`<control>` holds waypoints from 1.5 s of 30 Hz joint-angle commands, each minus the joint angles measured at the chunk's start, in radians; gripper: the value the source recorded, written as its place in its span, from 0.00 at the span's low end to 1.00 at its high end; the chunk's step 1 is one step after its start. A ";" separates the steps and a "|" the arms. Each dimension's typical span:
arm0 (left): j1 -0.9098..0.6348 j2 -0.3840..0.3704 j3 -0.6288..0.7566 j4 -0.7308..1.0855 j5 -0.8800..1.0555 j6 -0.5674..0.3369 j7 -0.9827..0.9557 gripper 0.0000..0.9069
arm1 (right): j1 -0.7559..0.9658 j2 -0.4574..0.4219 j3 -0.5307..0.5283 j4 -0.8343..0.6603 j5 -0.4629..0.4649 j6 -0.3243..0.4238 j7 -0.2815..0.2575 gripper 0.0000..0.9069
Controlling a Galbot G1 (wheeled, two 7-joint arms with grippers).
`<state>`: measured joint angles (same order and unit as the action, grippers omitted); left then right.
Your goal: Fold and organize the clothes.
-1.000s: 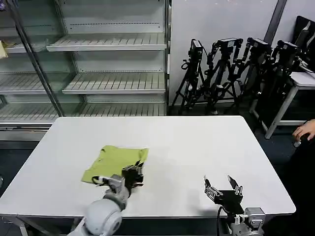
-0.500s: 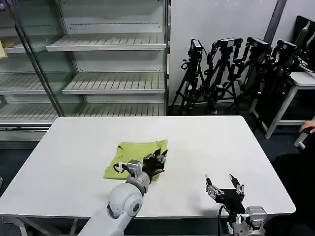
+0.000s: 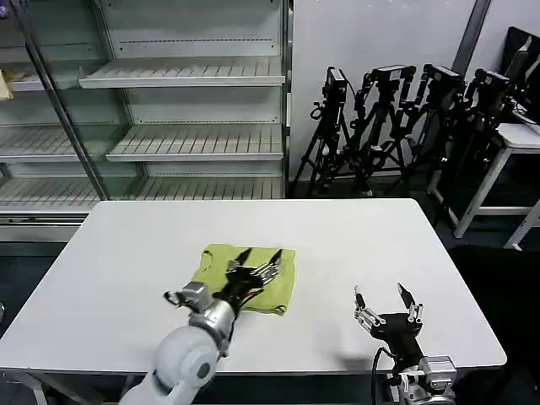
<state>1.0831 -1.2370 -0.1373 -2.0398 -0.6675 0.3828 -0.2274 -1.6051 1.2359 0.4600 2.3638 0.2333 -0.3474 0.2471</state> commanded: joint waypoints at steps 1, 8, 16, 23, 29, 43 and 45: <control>0.411 0.053 -0.357 -0.258 0.349 -0.197 0.081 1.00 | 0.003 0.013 -0.022 -0.015 -0.082 0.135 -0.004 1.00; 0.491 0.086 -0.451 -0.261 0.318 -0.219 0.072 1.00 | 0.011 0.019 -0.041 -0.021 -0.076 0.149 -0.003 1.00; 0.518 0.070 -0.487 -0.263 0.329 -0.216 0.072 1.00 | 0.032 0.028 -0.053 -0.032 -0.071 0.148 -0.005 1.00; 0.526 0.057 -0.485 -0.264 0.337 -0.215 0.073 1.00 | 0.029 0.018 -0.043 -0.028 -0.068 0.138 0.001 1.00; 0.537 0.047 -0.486 -0.270 0.336 -0.214 0.072 1.00 | 0.034 0.014 -0.043 -0.020 -0.072 0.132 -0.001 1.00; 0.548 0.033 -0.497 -0.270 0.361 -0.226 0.088 1.00 | 0.029 0.028 -0.050 -0.023 -0.091 0.128 0.017 1.00; 0.546 0.034 -0.498 -0.267 0.365 -0.231 0.089 1.00 | 0.030 0.030 -0.053 -0.024 -0.099 0.124 0.016 1.00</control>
<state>1.6205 -1.2007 -0.6235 -2.3069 -0.3202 0.1636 -0.1452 -1.5754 1.2581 0.4122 2.3428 0.1562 -0.2175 0.2577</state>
